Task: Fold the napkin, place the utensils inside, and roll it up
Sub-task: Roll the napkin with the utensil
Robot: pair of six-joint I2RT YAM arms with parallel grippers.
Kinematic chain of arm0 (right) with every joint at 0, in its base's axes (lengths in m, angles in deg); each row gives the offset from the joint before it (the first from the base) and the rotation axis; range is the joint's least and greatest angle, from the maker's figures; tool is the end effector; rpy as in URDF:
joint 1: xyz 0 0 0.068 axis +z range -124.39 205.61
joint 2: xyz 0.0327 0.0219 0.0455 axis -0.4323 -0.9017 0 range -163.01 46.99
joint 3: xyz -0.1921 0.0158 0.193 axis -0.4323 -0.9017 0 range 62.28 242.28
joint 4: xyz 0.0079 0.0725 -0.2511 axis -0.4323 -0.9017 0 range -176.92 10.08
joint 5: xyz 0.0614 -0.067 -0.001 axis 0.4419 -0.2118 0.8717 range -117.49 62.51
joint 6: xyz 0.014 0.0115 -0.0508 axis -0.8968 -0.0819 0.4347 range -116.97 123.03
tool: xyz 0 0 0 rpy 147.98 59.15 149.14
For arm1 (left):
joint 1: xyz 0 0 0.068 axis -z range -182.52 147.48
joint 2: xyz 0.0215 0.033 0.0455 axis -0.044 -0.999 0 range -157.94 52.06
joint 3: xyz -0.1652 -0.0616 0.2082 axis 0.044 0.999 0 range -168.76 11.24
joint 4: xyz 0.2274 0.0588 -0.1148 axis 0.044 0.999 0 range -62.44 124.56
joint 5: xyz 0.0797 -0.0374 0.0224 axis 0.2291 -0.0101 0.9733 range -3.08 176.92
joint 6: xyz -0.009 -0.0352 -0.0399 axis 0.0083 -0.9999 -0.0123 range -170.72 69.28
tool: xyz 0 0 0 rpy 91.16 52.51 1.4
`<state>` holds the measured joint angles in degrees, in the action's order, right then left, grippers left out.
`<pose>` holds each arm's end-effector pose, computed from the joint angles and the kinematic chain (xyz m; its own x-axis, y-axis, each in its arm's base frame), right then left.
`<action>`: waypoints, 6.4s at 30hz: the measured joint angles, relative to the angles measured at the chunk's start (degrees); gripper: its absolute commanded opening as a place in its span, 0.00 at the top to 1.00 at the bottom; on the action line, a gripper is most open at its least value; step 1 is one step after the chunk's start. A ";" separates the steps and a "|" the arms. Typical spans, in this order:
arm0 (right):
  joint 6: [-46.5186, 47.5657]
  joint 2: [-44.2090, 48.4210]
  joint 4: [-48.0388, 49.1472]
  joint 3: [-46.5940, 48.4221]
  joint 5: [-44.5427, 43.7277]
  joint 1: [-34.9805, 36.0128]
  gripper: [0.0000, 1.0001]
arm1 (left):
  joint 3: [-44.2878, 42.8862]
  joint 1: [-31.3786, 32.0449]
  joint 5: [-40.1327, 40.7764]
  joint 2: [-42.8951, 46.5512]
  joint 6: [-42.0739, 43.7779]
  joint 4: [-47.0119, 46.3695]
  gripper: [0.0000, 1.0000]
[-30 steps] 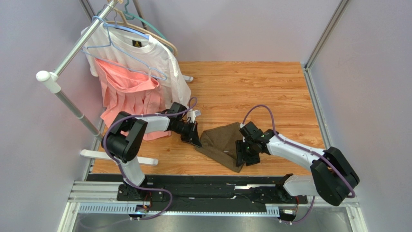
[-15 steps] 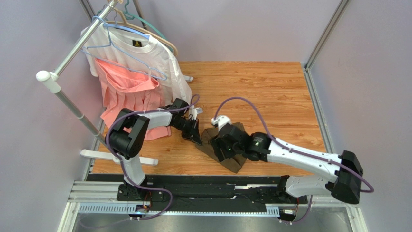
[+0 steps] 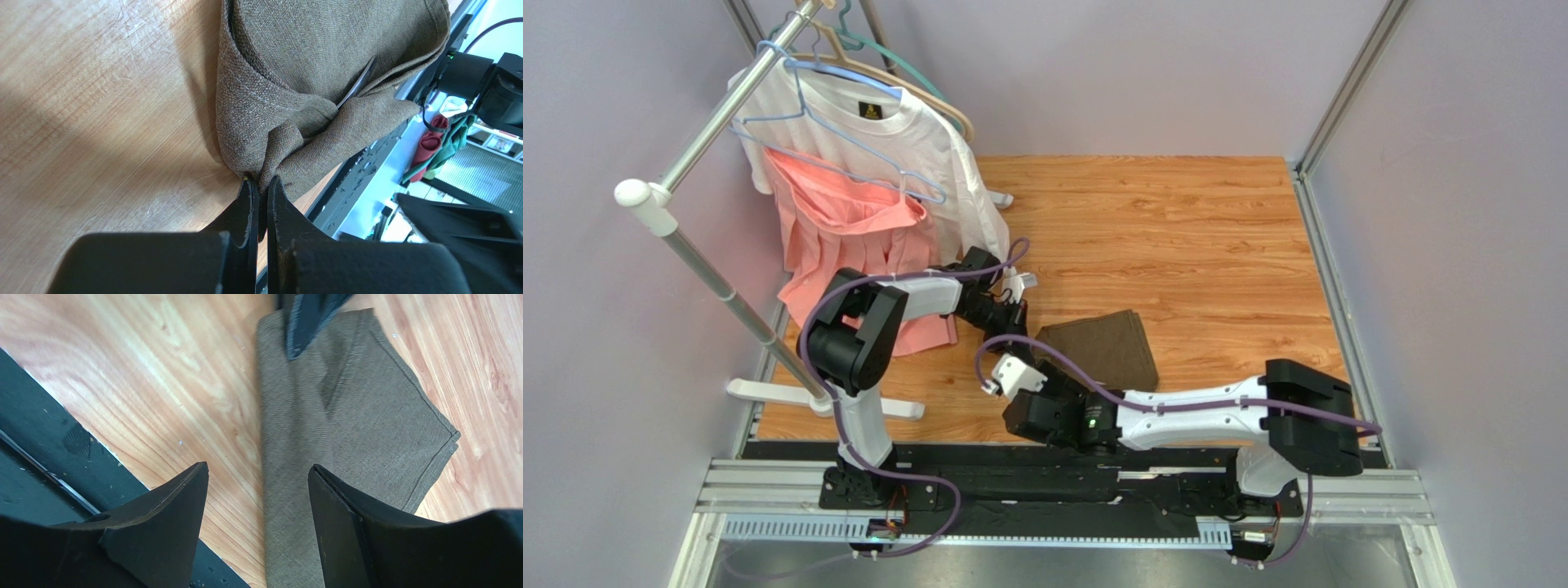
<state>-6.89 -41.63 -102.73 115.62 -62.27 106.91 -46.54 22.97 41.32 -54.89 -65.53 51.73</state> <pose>0.0659 0.2963 0.1972 -0.2585 -0.7537 -0.6042 -0.7326 0.5607 -0.3860 0.2876 -0.1653 0.1251 -0.9602 0.2598 -0.1023 0.2489 0.6307 -0.7350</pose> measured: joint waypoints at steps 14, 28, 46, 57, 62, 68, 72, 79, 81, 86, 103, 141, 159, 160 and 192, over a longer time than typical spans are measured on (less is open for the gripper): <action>0.42 -11.69 -1.25 0.79 -8.96 3.76 0.39 | -0.59 -0.13 -0.35 -0.31 0.26 1.40 1.00; -1.92 -16.46 -1.75 3.17 -14.43 1.62 0.50 | -0.61 -0.13 -0.37 -0.31 0.50 1.55 1.00; -0.22 -15.34 1.53 1.29 -9.64 -0.66 1.00 | -0.59 -0.13 -0.13 -0.31 1.29 1.57 0.73; 0.28 -3.50 7.54 -5.51 14.34 -11.08 1.00 | 1.60 -3.32 4.74 9.51 -0.35 2.21 0.24; -0.20 -0.81 9.16 -7.32 26.38 -15.93 1.00 | 4.63 -4.57 8.07 13.94 -1.86 0.52 0.24; -1.03 1.14 11.65 -9.86 41.16 -21.88 1.00 | 12.76 -5.03 11.32 18.78 -4.20 -5.07 0.25; -1.29 1.38 11.72 -10.45 49.51 -25.92 1.00 | 19.04 -5.03 11.10 25.79 -5.70 -12.00 0.25; -1.42 0.90 10.49 -10.49 62.95 -33.18 1.00 | 22.53 -4.55 7.54 28.81 -7.45 -23.04 0.25; -1.40 0.11 10.38 -10.49 66.29 -35.01 1.00 | 23.04 -4.04 6.51 28.50 -7.91 -25.31 0.25; -1.66 -2.71 10.84 -10.21 73.57 -38.93 1.00 | 23.37 -2.99 4.39 24.35 -8.98 -29.75 0.25; -4.07 -11.93 15.47 -8.81 88.91 -47.98 1.00 | 23.98 0.33 -0.92 14.01 -10.40 -36.61 0.32; -3.89 12.35 4.92 -6.64 63.23 -48.00 0.38 | 8.83 1.95 3.41 7.21 -7.61 -14.75 1.00; -0.70 6.60 3.80 -10.86 14.05 -9.33 0.42 | -0.94 -1.55 3.52 3.54 0.42 3.19 1.00; -0.70 6.14 3.85 -10.86 13.44 -9.29 0.42 | -0.94 -1.55 3.58 3.56 0.52 3.58 1.00; -5.40 3.96 13.09 -15.06 60.78 -34.27 1.00 | 13.86 -1.97 9.84 24.15 -3.58 -7.10 0.30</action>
<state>-12.28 -37.68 -89.64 100.56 -1.49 72.64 -32.68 21.01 51.15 -30.74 -69.11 44.62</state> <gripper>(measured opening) 0.143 0.689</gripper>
